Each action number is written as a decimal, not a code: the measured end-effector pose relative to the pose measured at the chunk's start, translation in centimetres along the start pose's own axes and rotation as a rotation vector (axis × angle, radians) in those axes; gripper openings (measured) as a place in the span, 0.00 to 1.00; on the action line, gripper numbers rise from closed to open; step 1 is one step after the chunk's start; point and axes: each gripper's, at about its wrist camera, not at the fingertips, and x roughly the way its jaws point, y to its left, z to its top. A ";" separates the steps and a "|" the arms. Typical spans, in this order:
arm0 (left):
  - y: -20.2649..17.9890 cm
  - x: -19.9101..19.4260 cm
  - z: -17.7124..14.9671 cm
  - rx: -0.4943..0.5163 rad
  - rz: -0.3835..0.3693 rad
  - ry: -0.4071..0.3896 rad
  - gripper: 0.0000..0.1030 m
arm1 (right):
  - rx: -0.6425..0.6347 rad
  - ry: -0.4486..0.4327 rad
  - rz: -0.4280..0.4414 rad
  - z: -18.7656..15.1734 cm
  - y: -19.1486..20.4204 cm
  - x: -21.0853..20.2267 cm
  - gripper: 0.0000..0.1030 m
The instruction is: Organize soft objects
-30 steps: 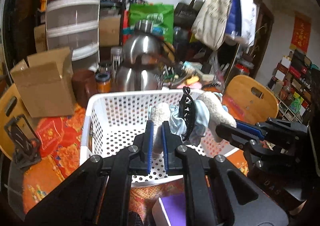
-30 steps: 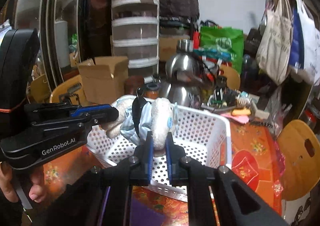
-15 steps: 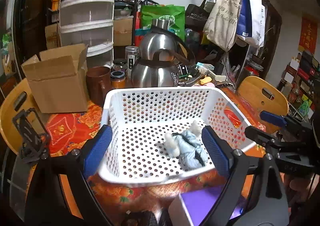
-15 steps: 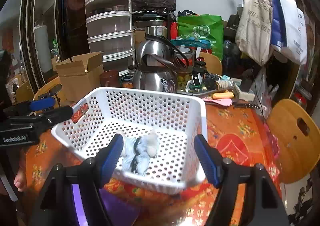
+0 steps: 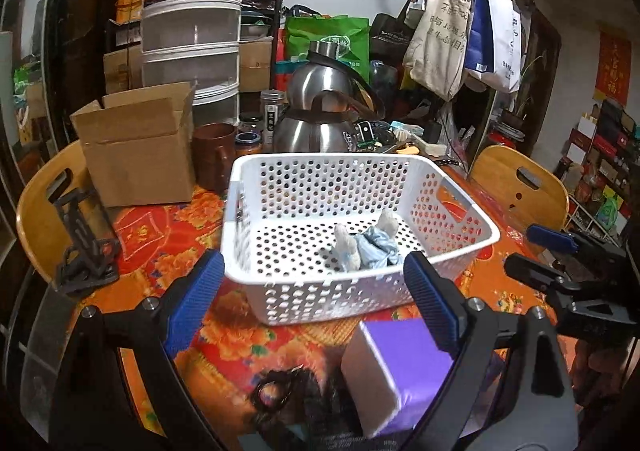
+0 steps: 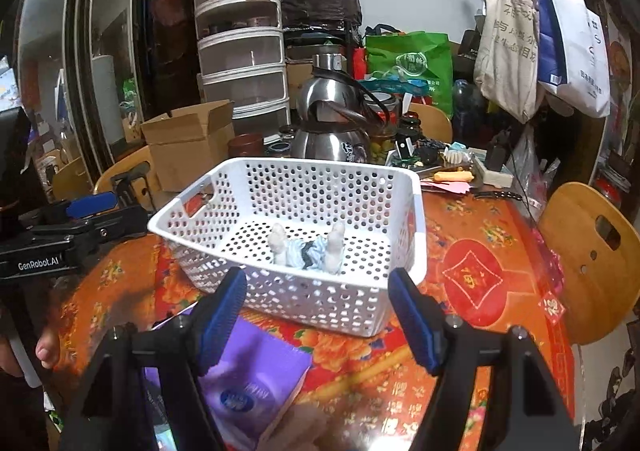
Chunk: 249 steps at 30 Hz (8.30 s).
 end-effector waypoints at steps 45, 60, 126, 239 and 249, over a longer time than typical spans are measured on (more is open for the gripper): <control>-4.9 -0.2 -12.2 0.090 -0.148 0.163 0.65 | 0.090 0.095 0.223 -11.0 2.4 1.0 0.52; -5.9 -0.4 -13.3 0.119 -0.172 0.165 0.38 | 0.001 0.085 0.131 -11.0 3.3 1.3 0.39; -4.3 6.0 6.4 0.125 -0.081 0.031 0.37 | -0.097 -0.059 0.026 7.0 1.9 6.8 0.36; -1.9 -7.3 -23.8 0.031 -0.125 0.219 0.04 | 0.028 0.184 0.159 -16.3 6.0 -1.5 0.14; -2.9 -9.6 -23.9 0.085 -0.155 0.147 0.02 | -0.012 0.089 0.123 -16.5 6.7 -4.6 0.09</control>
